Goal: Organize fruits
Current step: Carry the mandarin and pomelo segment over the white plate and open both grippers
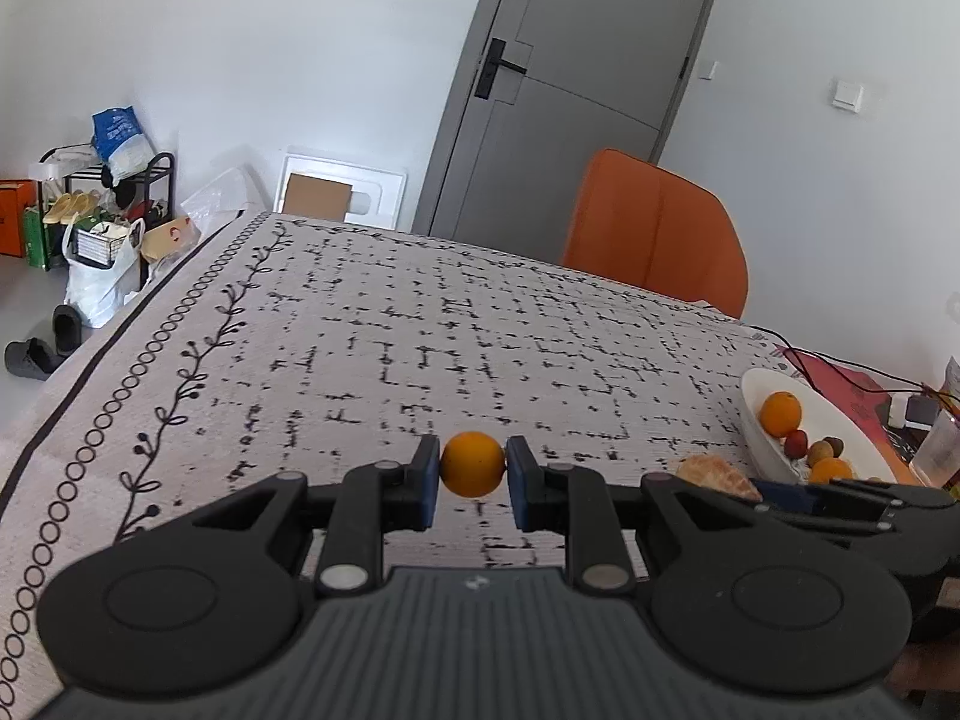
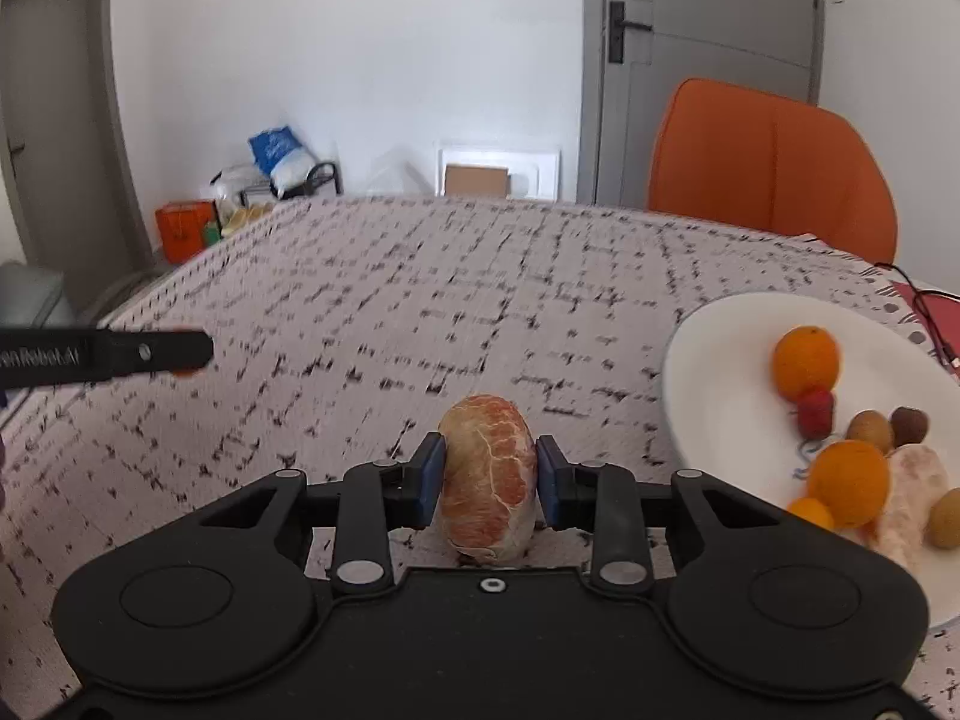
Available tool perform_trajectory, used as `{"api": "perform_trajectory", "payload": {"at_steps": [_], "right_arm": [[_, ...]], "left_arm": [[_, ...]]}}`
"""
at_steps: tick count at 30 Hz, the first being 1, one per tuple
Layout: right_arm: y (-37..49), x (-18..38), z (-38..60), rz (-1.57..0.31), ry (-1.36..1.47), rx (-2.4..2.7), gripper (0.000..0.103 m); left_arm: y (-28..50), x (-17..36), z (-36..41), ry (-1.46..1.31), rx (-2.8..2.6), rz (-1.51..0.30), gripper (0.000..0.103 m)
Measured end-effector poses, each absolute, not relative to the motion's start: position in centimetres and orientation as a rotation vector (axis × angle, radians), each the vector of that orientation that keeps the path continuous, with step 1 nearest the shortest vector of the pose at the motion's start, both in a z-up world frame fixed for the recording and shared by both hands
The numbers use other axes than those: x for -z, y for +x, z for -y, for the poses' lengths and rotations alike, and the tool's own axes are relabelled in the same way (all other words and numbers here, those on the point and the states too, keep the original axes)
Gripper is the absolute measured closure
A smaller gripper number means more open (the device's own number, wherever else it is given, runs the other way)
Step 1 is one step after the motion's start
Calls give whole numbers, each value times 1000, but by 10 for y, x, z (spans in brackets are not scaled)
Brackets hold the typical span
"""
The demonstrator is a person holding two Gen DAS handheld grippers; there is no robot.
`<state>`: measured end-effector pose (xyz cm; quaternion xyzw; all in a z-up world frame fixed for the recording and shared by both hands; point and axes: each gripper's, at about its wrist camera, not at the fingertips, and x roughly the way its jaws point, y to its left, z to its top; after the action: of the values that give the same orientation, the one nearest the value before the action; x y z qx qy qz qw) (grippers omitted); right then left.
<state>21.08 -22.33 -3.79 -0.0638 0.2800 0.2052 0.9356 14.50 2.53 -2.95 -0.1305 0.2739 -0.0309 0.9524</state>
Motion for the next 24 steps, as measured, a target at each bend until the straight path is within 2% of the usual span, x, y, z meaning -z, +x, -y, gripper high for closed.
{"api": "perform_trajectory", "payload": {"at_steps": [11,24], "right_arm": [[209,11,260,-485,-53,-362,73],[221,13,302,-469,14,-276,73]], "left_arm": [[155,23,11,-223,124,-553,81],[175,25,47,-182,179,-567,81]]}}
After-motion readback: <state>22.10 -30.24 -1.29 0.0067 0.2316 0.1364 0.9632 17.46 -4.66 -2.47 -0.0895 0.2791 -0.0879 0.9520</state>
